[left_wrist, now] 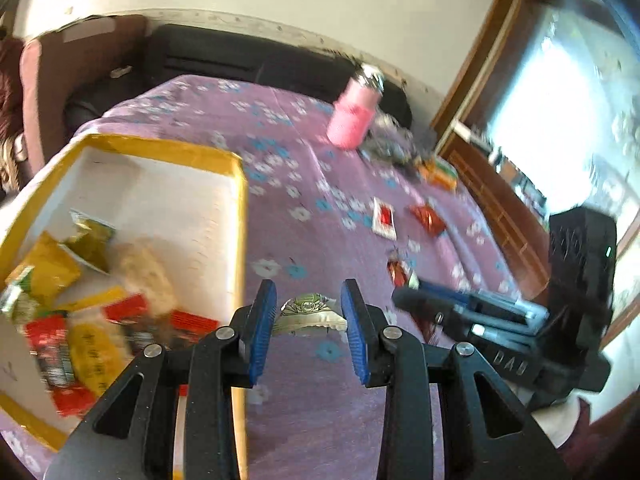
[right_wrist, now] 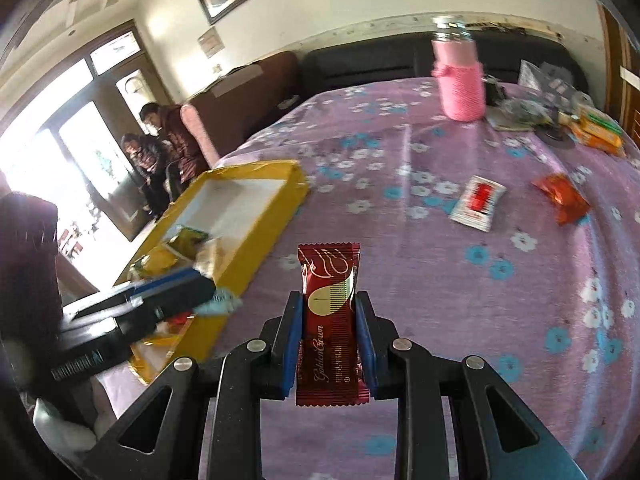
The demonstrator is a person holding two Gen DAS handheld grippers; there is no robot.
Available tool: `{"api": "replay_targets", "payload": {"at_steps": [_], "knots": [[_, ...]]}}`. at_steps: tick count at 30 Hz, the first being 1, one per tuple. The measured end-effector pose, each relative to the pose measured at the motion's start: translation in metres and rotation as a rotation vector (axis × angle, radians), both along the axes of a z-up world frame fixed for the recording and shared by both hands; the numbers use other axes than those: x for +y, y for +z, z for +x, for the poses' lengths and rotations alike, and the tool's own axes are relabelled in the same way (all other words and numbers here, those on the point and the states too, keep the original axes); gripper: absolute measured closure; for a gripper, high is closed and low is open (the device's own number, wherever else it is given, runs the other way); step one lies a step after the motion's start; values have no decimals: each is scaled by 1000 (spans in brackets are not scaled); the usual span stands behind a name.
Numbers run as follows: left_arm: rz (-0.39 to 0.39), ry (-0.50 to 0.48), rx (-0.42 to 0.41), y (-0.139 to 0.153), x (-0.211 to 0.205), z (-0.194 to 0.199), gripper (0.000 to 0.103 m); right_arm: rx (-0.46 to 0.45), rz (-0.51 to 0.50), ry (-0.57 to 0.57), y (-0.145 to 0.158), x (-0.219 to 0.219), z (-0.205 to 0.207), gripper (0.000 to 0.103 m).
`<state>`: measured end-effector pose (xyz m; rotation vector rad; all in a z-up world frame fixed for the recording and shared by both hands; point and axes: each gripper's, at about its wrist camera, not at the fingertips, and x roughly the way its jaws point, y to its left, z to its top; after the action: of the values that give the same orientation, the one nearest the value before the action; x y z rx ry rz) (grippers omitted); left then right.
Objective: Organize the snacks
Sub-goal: 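Carry the green candy and red wafer bar into the white tray and open both grippers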
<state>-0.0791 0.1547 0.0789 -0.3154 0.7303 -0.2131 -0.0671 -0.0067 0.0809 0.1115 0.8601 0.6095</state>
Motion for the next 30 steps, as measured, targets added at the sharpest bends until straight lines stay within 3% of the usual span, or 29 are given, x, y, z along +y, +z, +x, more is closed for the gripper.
{"api": "replay_targets", "payload": {"at_steps": [7,15,22,30], "knots": [[-27,119,-26,11,60,-1,72,19,10,118,10,62,-1,77],[-134,187,47,-11,120,27,72,62,-26,184,1,135,24,77],[-182,213,89,-25,141,46,72,70,-106,194,-14,175,43,77],[-161,223,83,-24,143,49,56,50,-133,166,-21,184,52,72]]}}
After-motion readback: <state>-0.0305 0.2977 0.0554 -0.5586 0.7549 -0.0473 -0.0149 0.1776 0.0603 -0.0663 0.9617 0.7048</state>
